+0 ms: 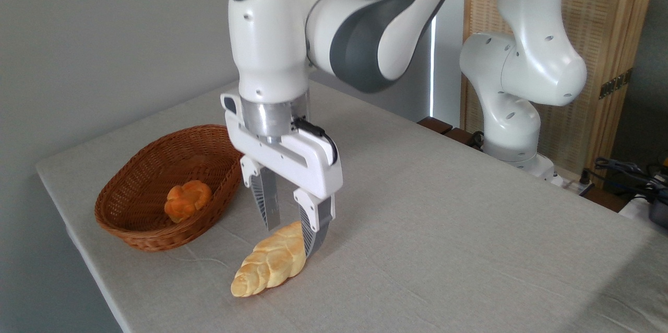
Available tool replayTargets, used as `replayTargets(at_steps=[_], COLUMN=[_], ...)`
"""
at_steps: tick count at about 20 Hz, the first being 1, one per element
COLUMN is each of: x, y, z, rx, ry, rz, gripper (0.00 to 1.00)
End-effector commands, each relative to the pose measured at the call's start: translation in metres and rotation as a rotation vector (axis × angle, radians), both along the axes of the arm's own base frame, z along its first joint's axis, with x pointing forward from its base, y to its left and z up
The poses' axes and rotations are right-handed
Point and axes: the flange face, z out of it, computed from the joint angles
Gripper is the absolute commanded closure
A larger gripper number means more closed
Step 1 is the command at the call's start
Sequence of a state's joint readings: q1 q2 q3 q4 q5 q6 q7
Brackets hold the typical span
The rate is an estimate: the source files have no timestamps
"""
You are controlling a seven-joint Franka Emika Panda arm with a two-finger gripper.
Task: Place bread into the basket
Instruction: 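Lower the open gripper over the braided bread on the table, then close the gripper on the braided bread and lift it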
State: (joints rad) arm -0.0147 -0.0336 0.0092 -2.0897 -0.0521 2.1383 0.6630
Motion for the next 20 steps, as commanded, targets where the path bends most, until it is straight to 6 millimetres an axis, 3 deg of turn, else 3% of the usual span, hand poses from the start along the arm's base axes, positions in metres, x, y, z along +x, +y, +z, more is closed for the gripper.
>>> replayTargets(at_steps=[1,5,14,20], x=[0.008,0.013,0.008,0.009], y=[-0.002,-0.006,-0.011,-0.02], z=[-0.013,-0.017,-0.03,-0.045], rx=[-0.055,-0.15,0.035,0.046], ry=[-0.029,-0.047,-0.004,0.024], rz=[0.147,0.21,0.045,0.023], gripper=[0.0,0.0,0.0,0.0])
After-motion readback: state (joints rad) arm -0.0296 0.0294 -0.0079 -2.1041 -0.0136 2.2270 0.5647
